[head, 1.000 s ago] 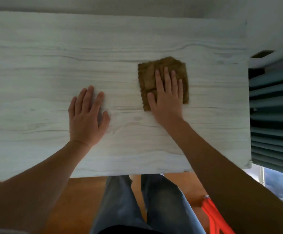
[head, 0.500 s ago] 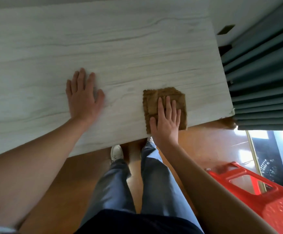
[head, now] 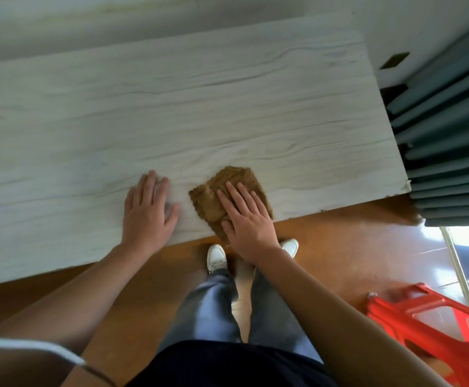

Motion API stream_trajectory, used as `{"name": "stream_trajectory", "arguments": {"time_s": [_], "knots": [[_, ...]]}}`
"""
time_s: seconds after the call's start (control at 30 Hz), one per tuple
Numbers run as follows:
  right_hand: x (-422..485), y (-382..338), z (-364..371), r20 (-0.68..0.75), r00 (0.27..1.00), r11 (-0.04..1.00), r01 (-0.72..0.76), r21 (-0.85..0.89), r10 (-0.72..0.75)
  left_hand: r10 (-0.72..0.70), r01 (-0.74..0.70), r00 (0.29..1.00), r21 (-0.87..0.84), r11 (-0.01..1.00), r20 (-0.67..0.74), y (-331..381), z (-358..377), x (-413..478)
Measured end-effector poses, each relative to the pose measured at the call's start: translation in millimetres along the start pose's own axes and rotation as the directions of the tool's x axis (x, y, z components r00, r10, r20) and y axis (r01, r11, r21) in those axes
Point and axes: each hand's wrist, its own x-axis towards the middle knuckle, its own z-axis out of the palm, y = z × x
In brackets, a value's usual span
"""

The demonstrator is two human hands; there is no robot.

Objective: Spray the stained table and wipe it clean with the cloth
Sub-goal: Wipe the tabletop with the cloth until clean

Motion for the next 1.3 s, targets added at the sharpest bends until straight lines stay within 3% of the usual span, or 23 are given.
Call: {"name": "stream_trajectory", "arguments": {"time_s": [0.23,0.4,0.6,0.8,0.93,1.0,1.1,1.3], "knots": [[-10.5,105.7,-35.4,-0.065,0.974,0.977,-0.215,0.011,0.215,-0.058,0.057,0.998,0.005,0.998,0.018,12.8,2.1,2.7],[-15.7,193.0,-66.6,-0.081,0.922,0.925,-0.380,-0.013,0.378,-0.160,0.159,0.987,-0.084,0.984,-0.015,31.3,4.8,3.8],[-12.4,258.1,-96.8,-0.059,0.895,0.895,-0.445,-0.032,0.442,-0.264,0.259,0.964,-0.126,0.958,-0.027,47.7,4.2,6.3],[-4.4,242.9,-86.4,-0.105,0.859,0.866,-0.498,0.050,0.500,-0.424,0.403,0.904,-0.219,0.889,-0.054,70.4,5.7,15.0],[11.1,216.8,-75.6,-0.124,0.783,0.792,-0.595,0.137,0.610,-0.416,0.398,0.905,-0.176,0.901,-0.084,73.1,10.7,14.2],[14.2,207.2,-70.1,-0.125,0.791,0.800,-0.587,0.120,0.599,-0.400,0.383,0.912,-0.164,0.909,-0.089,70.6,10.9,13.2],[13.4,194.9,-63.0,-0.134,0.815,0.826,-0.557,0.082,0.563,-0.340,0.322,0.935,-0.157,0.933,-0.101,58.1,10.6,6.8],[28.6,120.8,-39.2,-0.159,0.786,0.802,-0.584,0.126,0.597,-0.077,0.065,0.990,-0.103,0.993,-0.122,-16.4,0.8,-8.3]]}}
